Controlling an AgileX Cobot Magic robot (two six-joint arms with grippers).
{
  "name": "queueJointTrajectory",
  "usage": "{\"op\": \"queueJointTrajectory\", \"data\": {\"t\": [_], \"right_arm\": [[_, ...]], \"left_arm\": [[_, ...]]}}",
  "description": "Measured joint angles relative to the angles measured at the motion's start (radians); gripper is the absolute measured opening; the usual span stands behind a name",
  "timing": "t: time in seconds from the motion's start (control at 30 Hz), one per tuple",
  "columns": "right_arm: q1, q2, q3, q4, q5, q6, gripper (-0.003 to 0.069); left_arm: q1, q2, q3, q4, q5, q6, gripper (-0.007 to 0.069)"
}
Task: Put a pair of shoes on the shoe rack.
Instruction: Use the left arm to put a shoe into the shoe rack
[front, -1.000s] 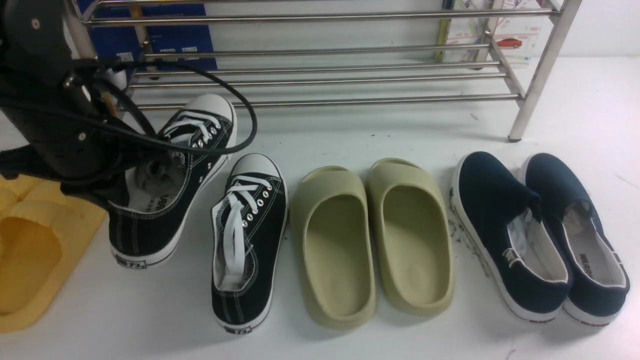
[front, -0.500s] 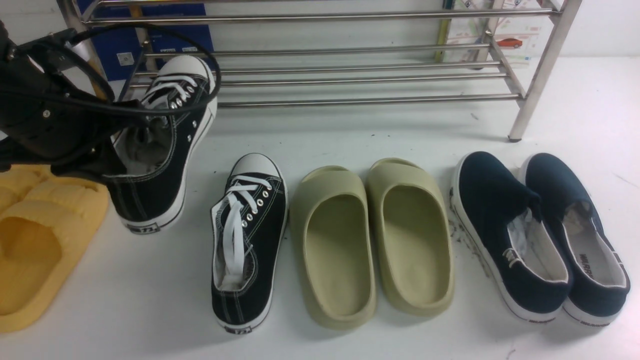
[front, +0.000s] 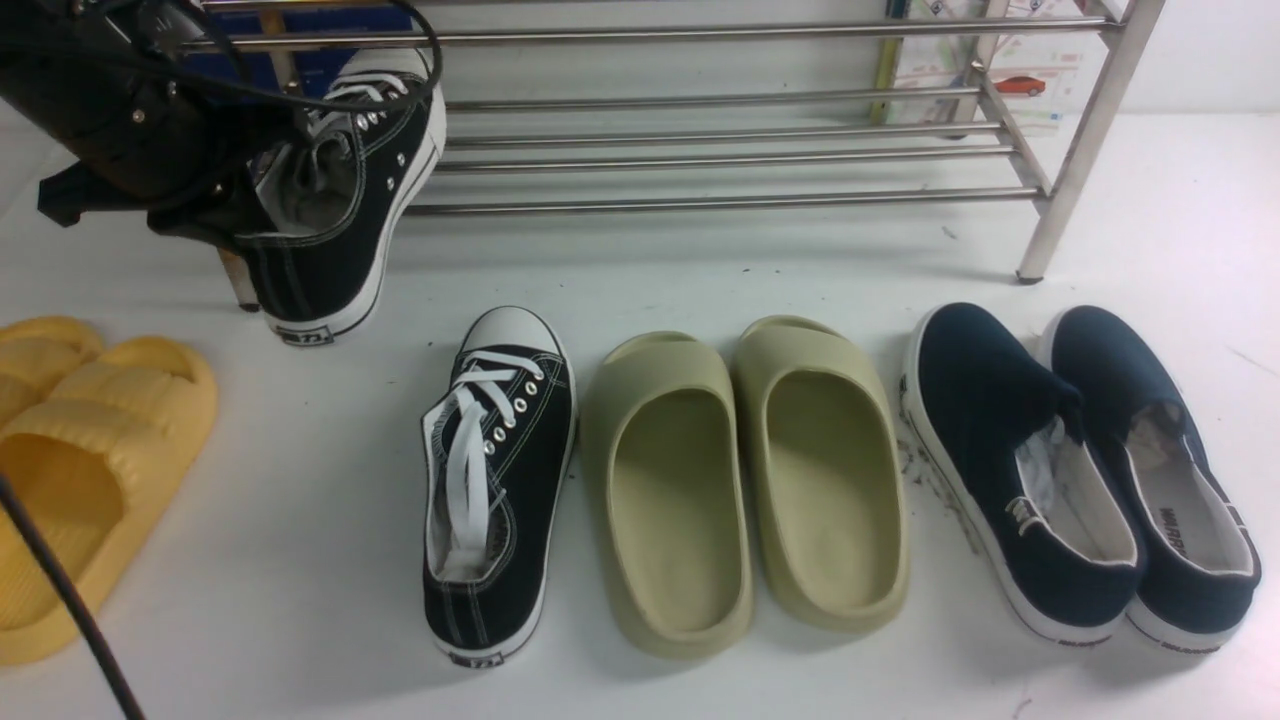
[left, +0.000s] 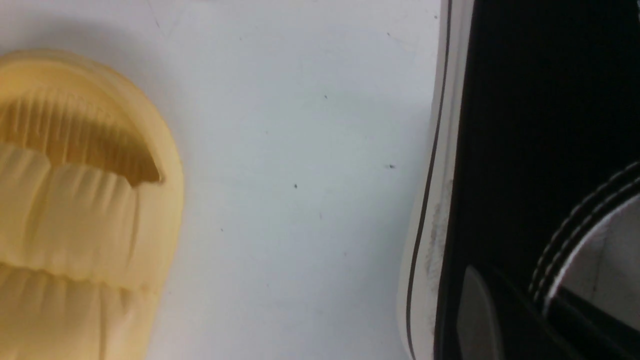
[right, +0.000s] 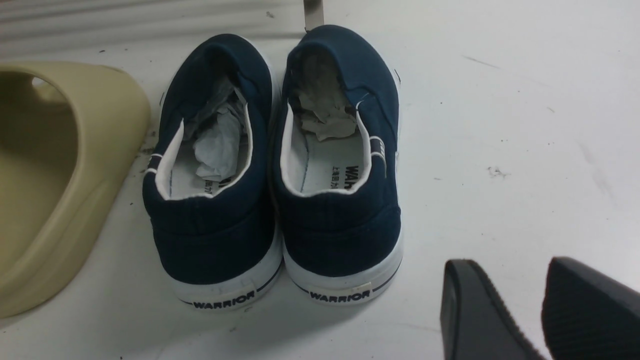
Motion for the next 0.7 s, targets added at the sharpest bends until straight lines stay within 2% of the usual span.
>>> {"op": "queueJointTrajectory", "data": {"t": [0.4,0.7], "right_arm": [[0.000,0.000,0.000,0.000,0.000,0.000,0.0246],[0.000,0.000,0.000,0.000,0.000,0.000,0.0246]], "left_arm": [[0.000,0.271,-0.332,0.035,0.047,-0.062,-0.0013],[-0.002,0.315,-0.375,0.035,0.015,-0.095,-0.0013]]}}
